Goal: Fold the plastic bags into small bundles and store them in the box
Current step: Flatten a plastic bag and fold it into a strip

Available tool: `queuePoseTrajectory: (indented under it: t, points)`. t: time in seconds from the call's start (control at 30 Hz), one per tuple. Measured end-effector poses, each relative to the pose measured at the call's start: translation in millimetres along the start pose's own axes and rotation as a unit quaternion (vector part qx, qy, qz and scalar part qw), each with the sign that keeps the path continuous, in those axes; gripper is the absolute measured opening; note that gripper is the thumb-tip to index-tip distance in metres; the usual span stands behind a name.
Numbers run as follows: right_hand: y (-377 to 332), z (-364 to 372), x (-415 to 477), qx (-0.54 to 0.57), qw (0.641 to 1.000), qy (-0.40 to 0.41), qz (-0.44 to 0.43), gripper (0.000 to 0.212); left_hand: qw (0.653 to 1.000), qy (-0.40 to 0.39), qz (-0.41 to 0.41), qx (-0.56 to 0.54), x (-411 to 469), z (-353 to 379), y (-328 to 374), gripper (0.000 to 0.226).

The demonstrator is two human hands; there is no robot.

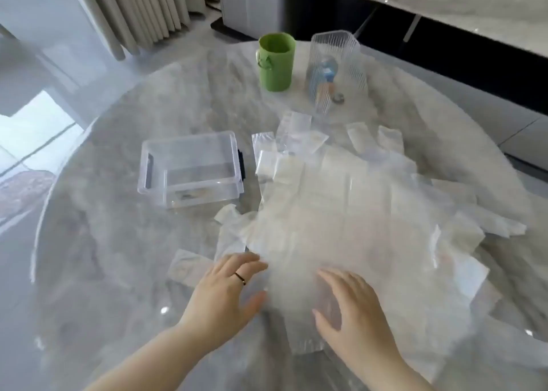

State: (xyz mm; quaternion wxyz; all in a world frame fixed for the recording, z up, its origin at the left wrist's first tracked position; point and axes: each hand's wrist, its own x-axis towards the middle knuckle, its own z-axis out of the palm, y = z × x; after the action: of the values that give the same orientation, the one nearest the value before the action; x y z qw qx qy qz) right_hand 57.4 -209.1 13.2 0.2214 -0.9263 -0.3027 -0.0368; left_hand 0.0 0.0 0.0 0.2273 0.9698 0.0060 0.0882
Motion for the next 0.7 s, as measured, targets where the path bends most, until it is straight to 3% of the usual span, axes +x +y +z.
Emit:
queuePoseTrajectory:
  t: [0.13, 0.2, 0.37, 0.5, 0.6, 0.7]
  points:
    - [20.4, 16.9, -6.8, -0.01, 0.997, 0.034, -0.067, 0.046, 0.995, -0.02, 0.095, 0.032, 2.9, 18.3, -14.9, 0.076]
    - [25.1, 22.1, -9.4, -0.022, 0.995, 0.046, -0.088, 0.049, 0.988, -0.003, 0.139, 0.065, 2.4, 23.6, -19.6, 0.083]
    - [18.2, 28.2, -3.4, -0.053, 0.992, 0.022, -0.109, 0.064, 0.98, 0.018, 0.172, 0.096, 10.4, 17.6, -19.7, 0.064]
    - [16.9, 26.2, -10.6, -0.085, 0.991, -0.024, -0.101, 0.062, 0.977, 0.063, 0.176, 0.099, 11.2, 14.2, -22.6, 0.045]
    - [11.2, 21.8, -12.3, -0.1, 0.991, -0.012, -0.084, 0.057, 0.97, 0.123, 0.191, 0.09, 6.4, 7.9, -27.2, 0.031]
    - [1.2, 21.7, -13.9, -0.124, 0.985, 0.027, -0.112, 0.05, 0.963, 0.17, 0.186, 0.093, -3.4, -6.8, -26.4, 0.039]
